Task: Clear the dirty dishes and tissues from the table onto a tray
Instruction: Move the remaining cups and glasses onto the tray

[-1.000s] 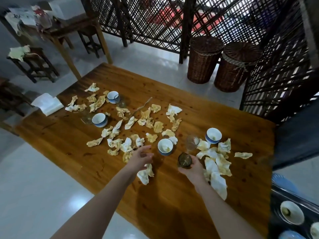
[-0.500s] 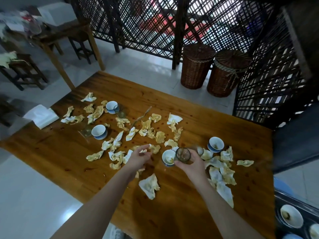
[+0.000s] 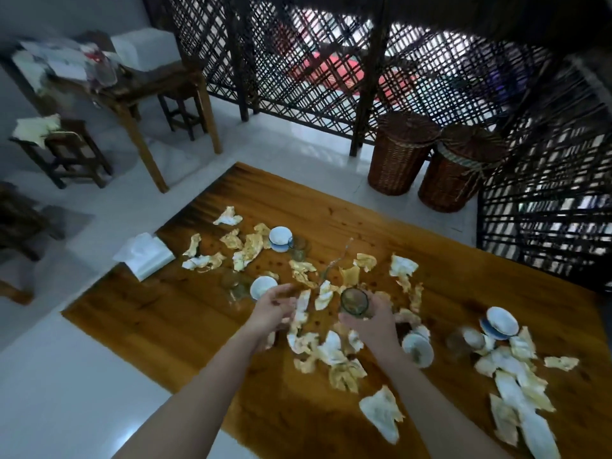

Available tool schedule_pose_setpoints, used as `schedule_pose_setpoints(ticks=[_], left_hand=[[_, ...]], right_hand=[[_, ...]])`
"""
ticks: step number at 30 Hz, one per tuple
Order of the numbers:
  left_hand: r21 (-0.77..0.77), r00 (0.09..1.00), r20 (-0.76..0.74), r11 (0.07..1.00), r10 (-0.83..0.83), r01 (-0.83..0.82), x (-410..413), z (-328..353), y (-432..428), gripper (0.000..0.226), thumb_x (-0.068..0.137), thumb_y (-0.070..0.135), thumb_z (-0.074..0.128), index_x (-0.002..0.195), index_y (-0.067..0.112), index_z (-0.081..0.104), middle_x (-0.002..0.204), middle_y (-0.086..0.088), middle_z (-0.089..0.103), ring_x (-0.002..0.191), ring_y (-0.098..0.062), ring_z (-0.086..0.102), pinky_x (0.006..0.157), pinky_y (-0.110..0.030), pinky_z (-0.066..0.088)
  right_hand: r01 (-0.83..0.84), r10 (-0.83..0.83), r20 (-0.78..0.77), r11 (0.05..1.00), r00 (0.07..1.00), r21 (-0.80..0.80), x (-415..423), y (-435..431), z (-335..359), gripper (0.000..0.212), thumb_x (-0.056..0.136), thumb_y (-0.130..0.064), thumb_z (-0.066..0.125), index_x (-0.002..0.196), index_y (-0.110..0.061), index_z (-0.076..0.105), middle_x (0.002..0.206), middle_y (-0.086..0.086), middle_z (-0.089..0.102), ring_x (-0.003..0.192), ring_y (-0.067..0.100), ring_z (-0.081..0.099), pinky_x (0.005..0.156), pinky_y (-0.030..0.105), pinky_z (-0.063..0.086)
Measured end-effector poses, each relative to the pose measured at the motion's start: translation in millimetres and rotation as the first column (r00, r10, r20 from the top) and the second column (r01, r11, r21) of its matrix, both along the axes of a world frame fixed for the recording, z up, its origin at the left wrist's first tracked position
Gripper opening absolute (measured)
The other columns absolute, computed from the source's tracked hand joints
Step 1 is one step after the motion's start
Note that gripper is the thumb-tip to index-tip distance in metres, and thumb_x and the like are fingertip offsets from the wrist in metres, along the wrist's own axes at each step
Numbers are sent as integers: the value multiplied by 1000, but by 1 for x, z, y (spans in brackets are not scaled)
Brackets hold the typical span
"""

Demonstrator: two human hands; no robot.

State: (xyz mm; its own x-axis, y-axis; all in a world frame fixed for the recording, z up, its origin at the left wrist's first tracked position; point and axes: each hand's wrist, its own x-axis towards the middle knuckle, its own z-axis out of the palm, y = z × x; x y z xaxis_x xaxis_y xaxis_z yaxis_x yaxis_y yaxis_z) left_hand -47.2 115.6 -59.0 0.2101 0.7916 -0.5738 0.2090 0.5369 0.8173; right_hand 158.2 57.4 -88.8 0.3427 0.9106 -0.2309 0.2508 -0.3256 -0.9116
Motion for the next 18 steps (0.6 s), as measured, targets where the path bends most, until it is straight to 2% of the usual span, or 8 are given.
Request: schedule_pose_setpoints(ticks=[1,4,6,8,10,14,18], left_hand=[[5,1000,4,1000,19,-19,-14,-1,10,35,97,15,54,131,24,51,115,-8,61,96,-21,61,75,-31,48],[21,996,-17,996,84,-83,-51,-4,37,37,94,14,59,131,21,54,119,-13,60,101,-26,61,82,-33,49],[53,994,-34,993,107,-105,-74,-9,53,40,93,8,59,131,21,52,123,-11,58,106,-26,59,84,-33,52],[109,989,-78,987,125,-116,-94,-14,65,45,91,1,58,131,22,51,126,-8,56,108,-21,57,75,-25,51],[181,976,-159,976,147,-118,-111,-20,77,50,87,-2,62,129,23,52,131,-7,51,115,-20,53,73,-16,51],[238,952,-275,969,133,-66,-132,-34,95,66,79,-1,73,135,21,46,143,-5,42,133,-22,40,103,-31,41],[168,961,-274,986,40,7,-138,-52,111,79,73,-2,78,140,19,41,148,-6,37,138,-23,34,109,-37,35]], right_hand=[[2,-2,12,1000,1000,1,-15,12,0,42,69,-25,84,94,-40,55,100,-20,52,97,10,53,77,22,46],[3,-2,35,1000,999,-7,-53,40,3,45,69,-26,84,101,-33,55,98,-23,49,89,1,51,64,6,41],[-14,14,41,1000,999,-14,-74,56,2,49,69,-26,84,110,-26,58,102,-19,54,94,5,52,69,10,43],[-7,7,17,1000,1000,-19,-89,68,3,49,69,-24,84,111,-25,58,105,-13,59,95,5,56,73,13,45],[5,-6,-16,1000,1000,-16,-103,78,4,45,69,-22,84,106,-28,58,103,-15,61,91,-4,55,63,6,43],[5,-6,-37,1000,999,-18,-119,92,0,39,69,-18,84,96,-33,59,101,-12,63,92,-3,56,68,10,43],[43,-44,-16,998,999,-48,-122,100,-10,40,69,-18,84,91,-38,57,98,-13,63,90,-4,57,68,13,43]])
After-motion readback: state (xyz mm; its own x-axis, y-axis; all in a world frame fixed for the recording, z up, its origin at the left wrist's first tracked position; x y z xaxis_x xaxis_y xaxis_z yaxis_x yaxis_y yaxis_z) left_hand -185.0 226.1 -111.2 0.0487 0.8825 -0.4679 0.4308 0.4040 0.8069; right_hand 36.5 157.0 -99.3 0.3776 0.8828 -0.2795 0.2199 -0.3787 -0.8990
